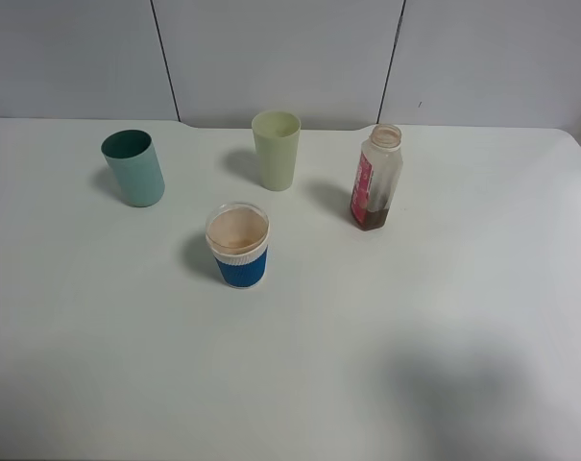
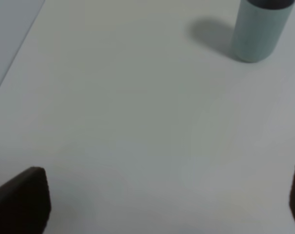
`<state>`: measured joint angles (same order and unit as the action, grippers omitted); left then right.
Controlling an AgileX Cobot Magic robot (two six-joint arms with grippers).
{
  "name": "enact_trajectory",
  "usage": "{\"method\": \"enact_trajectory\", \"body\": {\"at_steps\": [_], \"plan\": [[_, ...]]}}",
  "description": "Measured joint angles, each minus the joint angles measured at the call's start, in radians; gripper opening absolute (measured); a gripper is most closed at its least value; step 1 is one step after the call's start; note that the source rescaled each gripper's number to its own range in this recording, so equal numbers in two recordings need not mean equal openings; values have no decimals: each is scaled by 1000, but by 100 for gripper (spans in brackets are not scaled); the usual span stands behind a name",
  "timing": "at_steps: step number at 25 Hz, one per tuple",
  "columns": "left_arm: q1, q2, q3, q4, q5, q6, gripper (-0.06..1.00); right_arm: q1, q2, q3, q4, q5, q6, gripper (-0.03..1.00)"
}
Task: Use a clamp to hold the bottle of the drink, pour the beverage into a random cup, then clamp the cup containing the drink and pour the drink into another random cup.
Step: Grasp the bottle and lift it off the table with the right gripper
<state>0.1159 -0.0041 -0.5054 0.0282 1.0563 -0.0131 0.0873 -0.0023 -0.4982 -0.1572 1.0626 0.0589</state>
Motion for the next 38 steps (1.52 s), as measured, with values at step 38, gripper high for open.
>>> {"method": "enact_trajectory", "body": {"at_steps": [38], "plan": [[0, 0, 0, 0, 0, 0, 100, 0, 380, -76, 71, -445, 1, 98]]}}
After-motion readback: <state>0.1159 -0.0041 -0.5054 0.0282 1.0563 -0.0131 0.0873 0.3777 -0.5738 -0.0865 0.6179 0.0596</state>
